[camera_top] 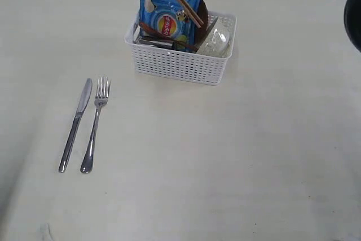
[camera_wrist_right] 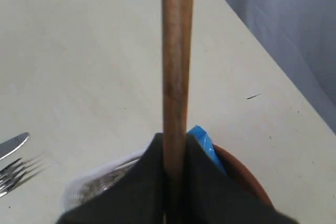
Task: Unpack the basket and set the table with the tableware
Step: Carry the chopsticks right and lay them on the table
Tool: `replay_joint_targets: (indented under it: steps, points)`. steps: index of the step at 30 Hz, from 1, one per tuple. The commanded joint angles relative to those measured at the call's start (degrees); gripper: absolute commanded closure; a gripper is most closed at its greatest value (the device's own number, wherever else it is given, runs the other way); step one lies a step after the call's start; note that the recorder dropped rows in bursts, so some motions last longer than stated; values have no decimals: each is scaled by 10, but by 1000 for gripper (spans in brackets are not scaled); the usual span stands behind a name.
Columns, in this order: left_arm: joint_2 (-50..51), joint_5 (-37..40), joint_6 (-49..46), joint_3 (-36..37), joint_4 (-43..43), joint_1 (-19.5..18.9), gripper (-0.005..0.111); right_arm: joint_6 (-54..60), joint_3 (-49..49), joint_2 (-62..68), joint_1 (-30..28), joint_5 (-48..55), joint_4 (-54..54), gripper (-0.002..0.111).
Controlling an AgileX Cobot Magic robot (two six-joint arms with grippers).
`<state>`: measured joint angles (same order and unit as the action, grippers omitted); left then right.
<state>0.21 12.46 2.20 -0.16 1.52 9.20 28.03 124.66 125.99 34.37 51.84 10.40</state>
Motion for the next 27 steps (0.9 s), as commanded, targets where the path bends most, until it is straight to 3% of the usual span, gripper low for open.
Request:
replay_joint_targets:
  steps: [1, 6, 10, 15, 19, 27]
  points:
    - [-2, -4, 0, 2, 4, 1, 107, -5, 21, -32, -1, 14, -3, 109]
    - [-2, -4, 0, 2, 4, 1, 107, -137, 46, -68, -23, 64, -145, 109]
    - [-2, -4, 0, 2, 4, 1, 107, -241, 46, -85, -78, 150, -219, 109]
    - [-2, -4, 0, 2, 4, 1, 107, -291, 19, -77, -182, 181, -153, 109]
    - [-2, -4, 0, 2, 4, 1, 107, -280, -71, -77, -251, 181, -46, 109]
    - [-2, -4, 0, 2, 4, 1, 107, -301, -305, -77, -310, 61, -34, 109]
